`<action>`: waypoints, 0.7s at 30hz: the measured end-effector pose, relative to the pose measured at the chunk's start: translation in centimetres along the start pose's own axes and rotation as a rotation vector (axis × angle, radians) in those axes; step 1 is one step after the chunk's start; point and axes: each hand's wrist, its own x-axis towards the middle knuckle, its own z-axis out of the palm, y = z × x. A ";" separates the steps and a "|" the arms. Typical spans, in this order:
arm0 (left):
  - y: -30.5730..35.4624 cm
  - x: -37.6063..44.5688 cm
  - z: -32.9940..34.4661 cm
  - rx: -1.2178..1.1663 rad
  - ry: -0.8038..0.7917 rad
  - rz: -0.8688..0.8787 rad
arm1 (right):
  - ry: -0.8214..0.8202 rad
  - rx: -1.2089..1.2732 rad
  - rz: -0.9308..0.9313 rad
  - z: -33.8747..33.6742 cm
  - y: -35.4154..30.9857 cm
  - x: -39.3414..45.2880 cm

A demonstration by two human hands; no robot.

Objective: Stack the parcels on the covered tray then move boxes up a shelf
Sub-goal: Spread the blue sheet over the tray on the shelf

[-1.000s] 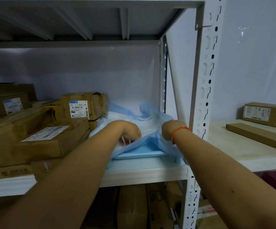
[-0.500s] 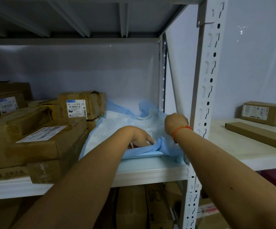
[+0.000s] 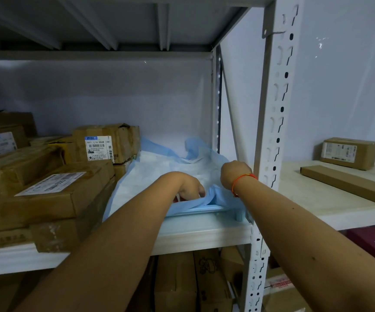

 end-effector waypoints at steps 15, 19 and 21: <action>0.8 0.6 0.6 -0.231 0.038 0.109 | 0.261 -0.118 0.019 -0.6 -1.5 0.8; 0.4 0.7 0.2 -0.382 0.149 0.048 | 0.141 -0.022 -0.249 0.3 -2.2 1.3; -0.6 1.0 0.1 -0.395 0.193 0.032 | -0.098 -0.029 -0.302 1.5 -2.2 1.6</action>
